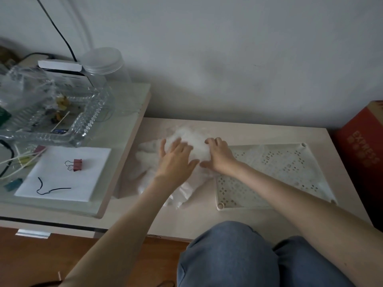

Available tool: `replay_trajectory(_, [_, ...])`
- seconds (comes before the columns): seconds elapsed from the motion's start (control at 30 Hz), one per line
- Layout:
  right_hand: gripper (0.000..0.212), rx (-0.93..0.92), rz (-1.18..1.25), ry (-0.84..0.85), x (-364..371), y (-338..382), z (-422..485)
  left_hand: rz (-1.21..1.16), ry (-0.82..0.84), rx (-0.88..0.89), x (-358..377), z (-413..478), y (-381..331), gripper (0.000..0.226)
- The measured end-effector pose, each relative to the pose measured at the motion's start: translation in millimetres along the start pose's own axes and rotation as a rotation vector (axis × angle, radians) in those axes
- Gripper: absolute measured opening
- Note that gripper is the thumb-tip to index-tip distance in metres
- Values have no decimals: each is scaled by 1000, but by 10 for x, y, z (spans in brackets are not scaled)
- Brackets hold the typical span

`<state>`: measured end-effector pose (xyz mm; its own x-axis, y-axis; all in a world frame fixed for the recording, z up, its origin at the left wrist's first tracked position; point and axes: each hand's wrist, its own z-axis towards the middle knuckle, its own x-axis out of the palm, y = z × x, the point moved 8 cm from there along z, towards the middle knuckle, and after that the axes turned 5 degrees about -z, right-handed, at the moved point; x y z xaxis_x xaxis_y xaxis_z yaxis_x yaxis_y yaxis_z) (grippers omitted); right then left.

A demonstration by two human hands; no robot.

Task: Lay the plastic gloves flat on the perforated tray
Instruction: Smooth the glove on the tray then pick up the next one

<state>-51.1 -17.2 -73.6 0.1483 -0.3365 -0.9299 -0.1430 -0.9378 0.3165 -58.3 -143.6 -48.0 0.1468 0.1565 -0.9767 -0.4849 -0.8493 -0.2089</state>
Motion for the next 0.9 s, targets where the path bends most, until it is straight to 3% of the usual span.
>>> replay_trajectory(0.07, [75,29,7,-62,-72,-40,10,19,260,-111,191,-28,71,63])
replay_trajectory(0.13, [72,72,15,-76,-97,-115,11,13,345,-162,298,-49,134,64])
replay_trajectory(0.2, [63,125,80,-47,-69,-200,15,61,320,-151,310,-29,198,53])
replay_trajectory(0.37, [12,193,283,-59,-60,-330,37,44,279,-189,301,9,292,34])
replay_trajectory(0.5, [11,208,323,-94,-106,-335,48,75,214,-201,261,49,361,25])
replay_trajectory(0.67, [38,287,372,12,-22,-366,4,33,133,-231,181,74,379,22])
replay_trajectory(0.8, [11,260,289,-3,-13,-345,49,14,175,-247,168,55,374,21])
replay_trajectory(0.9, [7,236,273,-35,-100,-351,70,-168,7,-222,5,41,321,34])
